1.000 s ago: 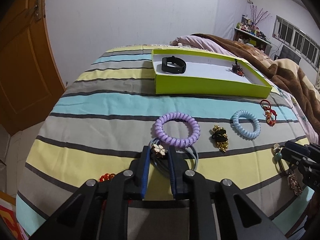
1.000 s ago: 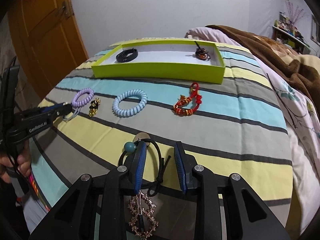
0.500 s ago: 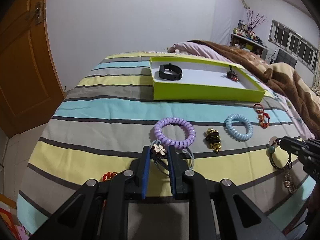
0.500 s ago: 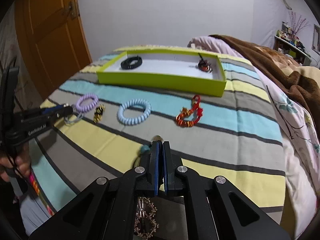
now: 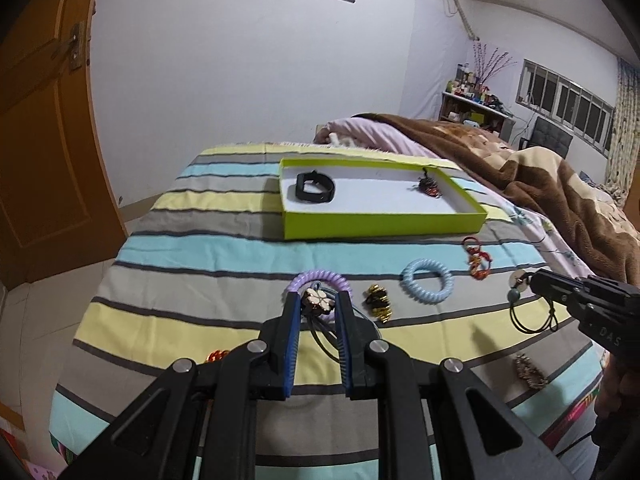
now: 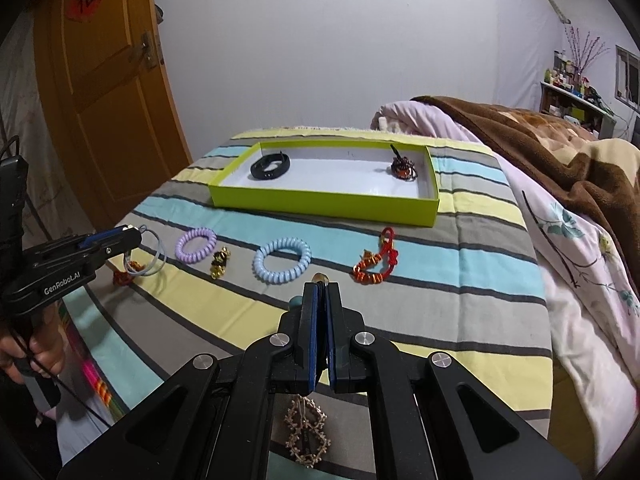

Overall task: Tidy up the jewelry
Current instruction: 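Grasp the grey flower hair tie with left tool while right grasps the teal-bead tie, then lower both hair ties into the green box and open both tools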

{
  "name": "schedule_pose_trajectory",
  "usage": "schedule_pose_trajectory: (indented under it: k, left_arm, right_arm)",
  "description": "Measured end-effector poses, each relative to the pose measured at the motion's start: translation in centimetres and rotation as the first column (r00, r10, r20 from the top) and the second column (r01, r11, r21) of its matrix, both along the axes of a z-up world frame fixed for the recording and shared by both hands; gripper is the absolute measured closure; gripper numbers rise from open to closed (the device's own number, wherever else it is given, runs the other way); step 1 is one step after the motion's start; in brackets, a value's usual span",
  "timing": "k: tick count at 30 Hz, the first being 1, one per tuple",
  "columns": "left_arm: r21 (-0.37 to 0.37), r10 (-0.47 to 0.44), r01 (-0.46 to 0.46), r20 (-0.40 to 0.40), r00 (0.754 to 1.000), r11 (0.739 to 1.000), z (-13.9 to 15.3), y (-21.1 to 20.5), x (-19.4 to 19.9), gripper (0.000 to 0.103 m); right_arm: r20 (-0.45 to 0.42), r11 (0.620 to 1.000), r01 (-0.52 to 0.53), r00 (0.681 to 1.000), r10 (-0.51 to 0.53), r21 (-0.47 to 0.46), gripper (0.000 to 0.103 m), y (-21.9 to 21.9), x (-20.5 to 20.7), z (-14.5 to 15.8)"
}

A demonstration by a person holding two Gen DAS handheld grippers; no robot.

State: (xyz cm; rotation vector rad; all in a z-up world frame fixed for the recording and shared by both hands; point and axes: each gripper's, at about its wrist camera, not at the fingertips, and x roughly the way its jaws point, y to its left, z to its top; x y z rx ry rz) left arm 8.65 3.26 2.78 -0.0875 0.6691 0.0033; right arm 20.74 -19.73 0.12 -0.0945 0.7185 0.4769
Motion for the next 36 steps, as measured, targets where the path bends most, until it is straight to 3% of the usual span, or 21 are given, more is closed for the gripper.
schedule_pose_trajectory:
  k: [16, 26, 36]
  left_arm:
    - [0.003, -0.034, 0.034, 0.013, 0.999, 0.999, 1.2, -1.4, 3.6, 0.085]
    - [0.044, -0.035, 0.033, 0.041, 0.999, 0.998, 2.1, -1.6, 7.7, 0.085]
    - [0.063, -0.022, 0.021, 0.027, 0.999, 0.998, 1.6, -0.8, 12.0, 0.085]
  right_arm:
    - [0.026, 1.000, 0.005, 1.000, -0.005, 0.022, 0.100, 0.1, 3.0, 1.8]
    - [0.058, 1.000, 0.018, 0.998, -0.020, 0.019, 0.100, 0.5, 7.5, 3.0]
    - [0.042, 0.999, 0.042, 0.998, -0.043, 0.016, 0.100, 0.8, 12.9, 2.1]
